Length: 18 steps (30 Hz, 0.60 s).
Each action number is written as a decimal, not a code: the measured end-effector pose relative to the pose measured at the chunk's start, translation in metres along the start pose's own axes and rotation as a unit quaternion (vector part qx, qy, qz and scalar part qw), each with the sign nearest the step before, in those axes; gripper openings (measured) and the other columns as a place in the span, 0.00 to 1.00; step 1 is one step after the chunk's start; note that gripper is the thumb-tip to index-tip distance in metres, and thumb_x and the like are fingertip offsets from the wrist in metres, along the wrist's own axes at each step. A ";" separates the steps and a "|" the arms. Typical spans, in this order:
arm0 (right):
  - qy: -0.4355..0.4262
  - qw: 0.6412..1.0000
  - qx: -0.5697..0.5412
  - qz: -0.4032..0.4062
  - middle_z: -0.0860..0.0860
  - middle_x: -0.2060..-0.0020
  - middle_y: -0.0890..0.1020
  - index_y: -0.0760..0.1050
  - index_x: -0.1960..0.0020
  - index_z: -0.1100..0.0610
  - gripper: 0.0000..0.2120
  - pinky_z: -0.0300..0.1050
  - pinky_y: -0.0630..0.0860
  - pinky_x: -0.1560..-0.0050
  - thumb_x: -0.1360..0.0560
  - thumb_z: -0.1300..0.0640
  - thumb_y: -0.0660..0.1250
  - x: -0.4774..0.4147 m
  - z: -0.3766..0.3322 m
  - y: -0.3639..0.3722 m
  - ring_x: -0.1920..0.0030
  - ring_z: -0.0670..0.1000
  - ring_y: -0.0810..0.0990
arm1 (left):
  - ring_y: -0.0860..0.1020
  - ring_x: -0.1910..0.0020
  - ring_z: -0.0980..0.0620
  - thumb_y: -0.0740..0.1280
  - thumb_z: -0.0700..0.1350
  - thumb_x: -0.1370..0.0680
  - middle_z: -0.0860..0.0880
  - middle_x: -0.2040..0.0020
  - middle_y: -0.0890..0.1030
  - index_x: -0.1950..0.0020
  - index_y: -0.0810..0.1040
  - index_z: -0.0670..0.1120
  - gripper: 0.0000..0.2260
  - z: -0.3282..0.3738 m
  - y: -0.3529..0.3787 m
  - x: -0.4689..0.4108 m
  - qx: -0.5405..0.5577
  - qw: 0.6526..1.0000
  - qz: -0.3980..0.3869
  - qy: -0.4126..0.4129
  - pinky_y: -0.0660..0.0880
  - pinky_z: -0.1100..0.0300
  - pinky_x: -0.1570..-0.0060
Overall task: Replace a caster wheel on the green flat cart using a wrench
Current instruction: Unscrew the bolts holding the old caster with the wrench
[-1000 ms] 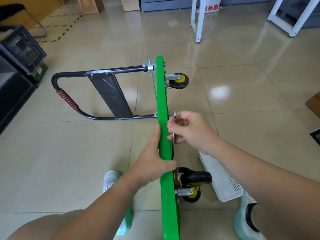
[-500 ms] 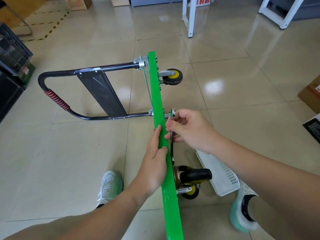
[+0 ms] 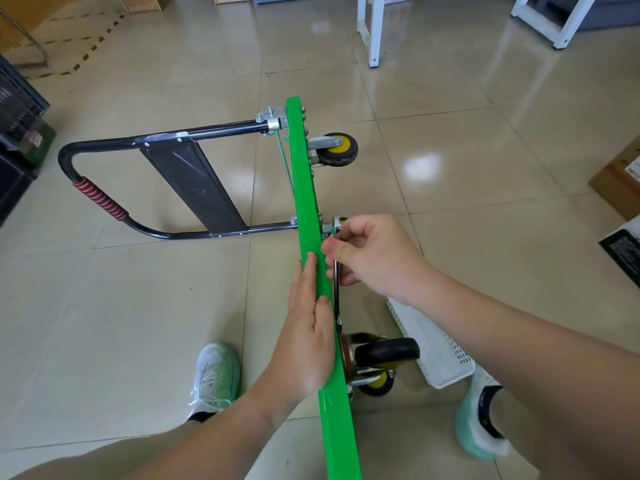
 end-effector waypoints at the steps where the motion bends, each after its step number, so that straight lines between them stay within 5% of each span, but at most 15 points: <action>1: 0.003 1.000 -0.002 0.005 0.51 0.67 0.84 0.79 0.60 0.54 0.08 0.52 0.82 0.61 0.23 0.59 0.72 0.000 0.000 0.001 0.65 0.54 0.85 | 0.45 0.19 0.68 0.51 0.38 0.13 0.63 0.19 0.47 0.16 0.47 0.53 0.27 0.000 0.000 0.000 -0.003 1.000 -0.001 -0.001 0.43 0.79 0.29; 9: 0.021 1.000 -0.004 0.019 0.55 0.64 0.84 0.80 0.58 0.56 0.06 0.61 0.84 0.58 0.23 0.56 0.72 0.000 -0.001 0.001 0.65 0.55 0.84 | 0.44 0.20 0.68 0.51 0.40 0.12 0.63 0.19 0.46 0.16 0.46 0.54 0.26 0.004 0.000 0.000 -0.013 1.000 -0.007 -0.007 0.42 0.81 0.31; 18: 0.041 0.999 -0.016 0.026 0.54 0.64 0.84 0.79 0.57 0.56 0.06 0.54 0.84 0.61 0.23 0.56 0.72 -0.004 0.002 0.000 0.66 0.56 0.85 | 0.45 0.20 0.69 0.50 0.42 0.12 0.63 0.19 0.45 0.16 0.45 0.55 0.26 0.006 0.000 0.001 -0.017 1.000 -0.015 -0.017 0.42 0.81 0.30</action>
Point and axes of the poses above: each hand's wrist, its own x-axis away from the middle knuckle, its own y-axis out of the palm, z = x × y, the point moved 2 cm from there along -x, towards the middle knuckle
